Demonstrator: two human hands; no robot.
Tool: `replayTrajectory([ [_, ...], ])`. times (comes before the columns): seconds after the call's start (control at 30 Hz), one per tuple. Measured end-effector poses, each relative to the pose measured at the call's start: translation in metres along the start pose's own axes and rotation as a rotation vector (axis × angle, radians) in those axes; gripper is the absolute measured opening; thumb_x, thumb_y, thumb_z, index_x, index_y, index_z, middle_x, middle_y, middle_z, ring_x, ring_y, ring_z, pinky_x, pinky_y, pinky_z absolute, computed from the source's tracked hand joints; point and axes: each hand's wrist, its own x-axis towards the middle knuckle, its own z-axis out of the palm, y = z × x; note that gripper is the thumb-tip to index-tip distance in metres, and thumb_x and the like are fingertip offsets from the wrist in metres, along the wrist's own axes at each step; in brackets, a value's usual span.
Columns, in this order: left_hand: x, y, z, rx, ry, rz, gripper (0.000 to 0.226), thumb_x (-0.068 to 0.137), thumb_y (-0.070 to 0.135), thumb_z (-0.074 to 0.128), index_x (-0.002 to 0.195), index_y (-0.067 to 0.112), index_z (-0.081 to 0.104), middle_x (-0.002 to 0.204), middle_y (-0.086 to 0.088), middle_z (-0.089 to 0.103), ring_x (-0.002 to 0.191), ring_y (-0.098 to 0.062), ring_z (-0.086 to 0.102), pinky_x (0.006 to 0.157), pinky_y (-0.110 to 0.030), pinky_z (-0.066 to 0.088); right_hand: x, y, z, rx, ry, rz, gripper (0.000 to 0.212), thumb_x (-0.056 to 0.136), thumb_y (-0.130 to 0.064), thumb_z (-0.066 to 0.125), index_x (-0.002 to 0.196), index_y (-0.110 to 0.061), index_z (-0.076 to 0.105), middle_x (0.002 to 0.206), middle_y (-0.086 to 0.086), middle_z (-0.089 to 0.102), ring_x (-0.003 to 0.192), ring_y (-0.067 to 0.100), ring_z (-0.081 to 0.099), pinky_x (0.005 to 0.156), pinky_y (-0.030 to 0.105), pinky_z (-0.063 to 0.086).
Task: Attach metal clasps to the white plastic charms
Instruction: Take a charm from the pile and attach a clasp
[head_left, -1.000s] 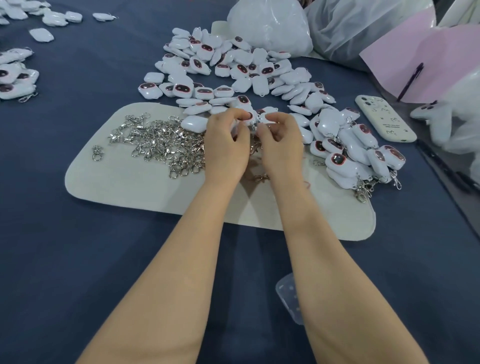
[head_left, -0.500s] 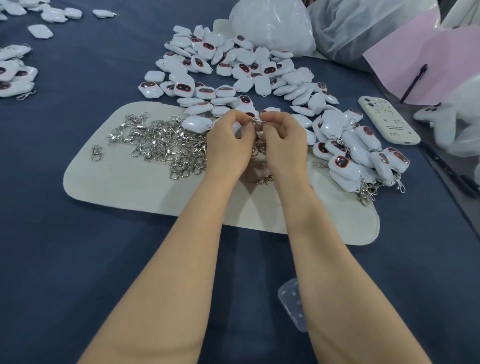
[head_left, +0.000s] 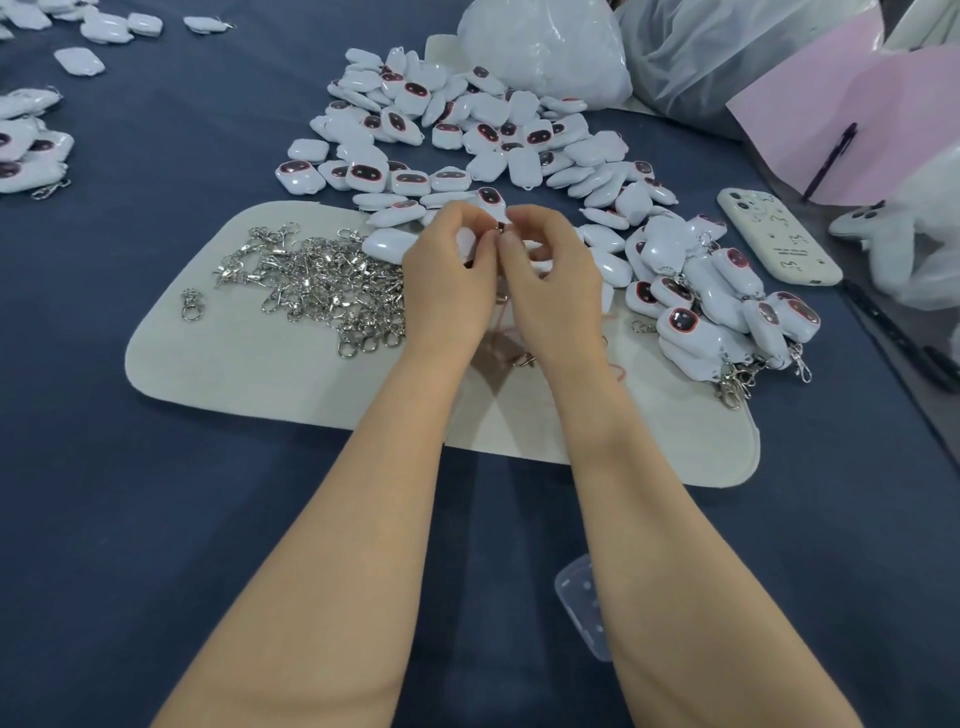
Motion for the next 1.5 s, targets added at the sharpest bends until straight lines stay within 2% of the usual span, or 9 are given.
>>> replayTrajectory([
  [0.2,0.0027,0.0038,-0.0011,-0.082,-0.021,-0.071,0.006,0.09,0.012,0.06,0.09,0.018,0.06,0.083,0.018,0.056,0.092,-0.015,0.059,0.088,-0.037,0.051,0.0031,0.0015,-0.0006,0.108,-0.069,0.05,0.019,0.093,-0.004,0.047,0.098,-0.016,0.06,0.087,-0.001,0.064,0.081,0.013,0.062,0.075,0.03,0.052],
  [0.37,0.0026,0.0048,0.0017,-0.115,-0.079,-0.102,0.013,0.089,0.008,0.058,0.097,0.018,0.061,0.087,0.018,0.056,0.099,-0.016,0.06,0.091,-0.034,0.05,0.004,0.0021,-0.002,0.144,-0.007,0.057,0.02,0.094,0.0,0.043,0.095,-0.016,0.055,0.089,-0.007,0.059,0.069,-0.001,0.059,0.056,0.01,0.044],
  [0.57,0.0014,0.0058,0.0026,-0.152,-0.09,-0.115,0.018,0.087,0.003,0.056,0.095,0.02,0.057,0.091,0.008,0.059,0.096,-0.026,0.064,0.086,-0.045,0.053,0.0064,0.0037,-0.0025,0.064,0.06,0.051,0.024,0.093,0.0,0.042,0.096,-0.017,0.058,0.096,-0.006,0.061,0.076,0.003,0.056,0.063,0.006,0.041],
  [0.77,0.0014,0.0036,0.0028,-0.117,-0.027,-0.08,0.014,0.088,0.005,0.057,0.094,0.018,0.056,0.085,0.019,0.053,0.078,0.006,0.058,0.076,-0.024,0.053,0.0032,0.0036,-0.0003,-0.013,0.045,0.004,0.017,0.093,-0.004,0.047,0.103,-0.008,0.059,0.101,0.002,0.063,0.087,0.011,0.056,0.071,0.009,0.042],
  [0.97,0.0019,0.0027,0.0022,-0.153,-0.03,-0.118,0.015,0.089,0.005,0.056,0.095,0.018,0.054,0.088,0.017,0.055,0.093,-0.023,0.064,0.082,-0.043,0.055,0.0023,0.0042,0.0009,-0.048,0.056,-0.01,0.006,0.088,-0.007,0.056,0.092,-0.01,0.057,0.094,0.006,0.062,0.076,0.009,0.051,0.073,0.02,0.045],
  [1.07,0.0012,0.0017,0.0019,-0.119,-0.031,-0.087,0.017,0.089,0.005,0.055,0.097,0.019,0.053,0.087,0.017,0.054,0.088,-0.016,0.063,0.08,-0.038,0.055,0.0034,0.0054,0.0002,-0.055,0.057,0.004,0.007,0.088,-0.01,0.058,0.087,-0.016,0.055,0.089,0.002,0.062,0.072,0.006,0.051,0.07,0.015,0.044],
  [1.17,0.0001,0.0007,0.0023,-0.051,-0.025,-0.006,0.016,0.09,0.005,0.054,0.101,0.017,0.054,0.081,0.019,0.052,0.072,0.014,0.054,0.066,-0.005,0.043,0.0041,0.0057,0.0,-0.049,0.056,0.019,0.007,0.088,-0.01,0.059,0.086,-0.017,0.056,0.086,-0.003,0.06,0.069,0.001,0.05,0.067,0.009,0.042],
  [1.23,-0.0008,0.0002,0.0033,0.001,-0.024,0.038,0.017,0.09,0.005,0.054,0.105,0.011,0.057,0.081,0.02,0.051,0.069,0.022,0.048,0.062,0.0,0.034,0.0042,0.0056,-0.0001,-0.034,0.054,0.031,0.007,0.088,-0.009,0.058,0.087,-0.016,0.057,0.084,-0.006,0.059,0.07,0.0,0.051,0.068,0.008,0.043],
  [1.5,-0.0007,-0.0004,0.0033,0.04,-0.013,0.073,0.018,0.09,0.004,0.054,0.107,0.008,0.057,0.087,0.012,0.054,0.073,0.009,0.046,0.064,-0.001,0.033,0.0044,0.0054,-0.0008,0.005,0.053,0.035,0.009,0.088,-0.008,0.059,0.088,-0.017,0.056,0.09,-0.001,0.061,0.072,0.0,0.052,0.069,0.01,0.044],
])
